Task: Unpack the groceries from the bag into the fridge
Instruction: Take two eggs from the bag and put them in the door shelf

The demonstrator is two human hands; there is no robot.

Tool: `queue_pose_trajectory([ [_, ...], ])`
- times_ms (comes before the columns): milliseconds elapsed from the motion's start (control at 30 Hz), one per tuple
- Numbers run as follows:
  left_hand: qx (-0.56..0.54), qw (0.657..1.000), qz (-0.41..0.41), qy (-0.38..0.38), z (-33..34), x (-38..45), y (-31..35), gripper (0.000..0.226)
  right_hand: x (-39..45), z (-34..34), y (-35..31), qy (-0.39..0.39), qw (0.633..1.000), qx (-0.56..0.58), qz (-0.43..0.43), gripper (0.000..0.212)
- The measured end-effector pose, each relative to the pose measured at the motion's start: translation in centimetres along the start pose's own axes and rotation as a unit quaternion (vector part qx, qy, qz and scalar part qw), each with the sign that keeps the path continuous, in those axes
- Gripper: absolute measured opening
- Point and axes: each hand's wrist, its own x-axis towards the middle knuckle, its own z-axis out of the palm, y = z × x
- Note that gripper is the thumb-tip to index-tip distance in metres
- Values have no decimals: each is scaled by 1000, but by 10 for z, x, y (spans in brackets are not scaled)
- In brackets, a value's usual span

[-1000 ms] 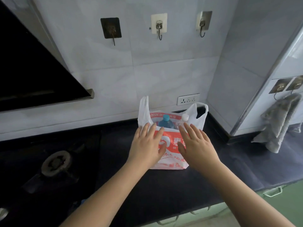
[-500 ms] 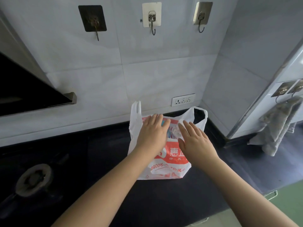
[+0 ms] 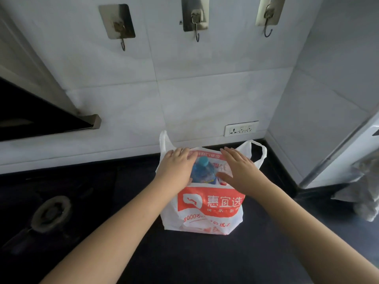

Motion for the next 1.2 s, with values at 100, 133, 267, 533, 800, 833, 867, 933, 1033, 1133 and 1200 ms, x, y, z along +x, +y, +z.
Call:
queue_pose_trajectory([
  [100, -20, 998, -42, -42, 7, -3, -8, 93, 6, 7, 10, -17, 1000, 21, 11, 87],
  [133, -24, 997, -55, -54, 10, -4, -11, 98, 8, 10, 12, -21, 999, 27, 13, 91],
  [267, -27, 994, -79, -72, 27, -11, -19, 106, 11, 18, 18, -40, 998, 46, 26, 105],
  [533, -77, 993, -88, -28, 50, -29, -23, 119, 5, 27, 33, -27, 991, 117, 62, 117],
  [800, -205, 963, -169, 47, 73, -43, -25, 131, 0, 45, 42, -53, 975, 172, 132, 116],
  [833, -212, 959, -181, 40, 78, -44, -25, 132, 0, 47, 44, -54, 973, 178, 138, 116],
  [867, -215, 957, -191, 33, 83, -45, -25, 131, -1, 49, 45, -52, 971, 189, 141, 114],
  [933, -216, 954, -208, 23, 94, -47, -25, 127, -1, 54, 47, -46, 969, 200, 137, 104],
  [1033, -225, 949, -219, 14, 110, -48, -30, 117, 0, 59, 53, -60, 965, 215, 139, 88],
  [1133, -231, 948, -221, -10, 120, -46, -36, 111, 3, 72, 70, -77, 957, 238, 144, 103],
  [1200, -236, 945, -224, -24, 125, -45, -39, 114, 6, 76, 78, -88, 956, 246, 132, 99],
])
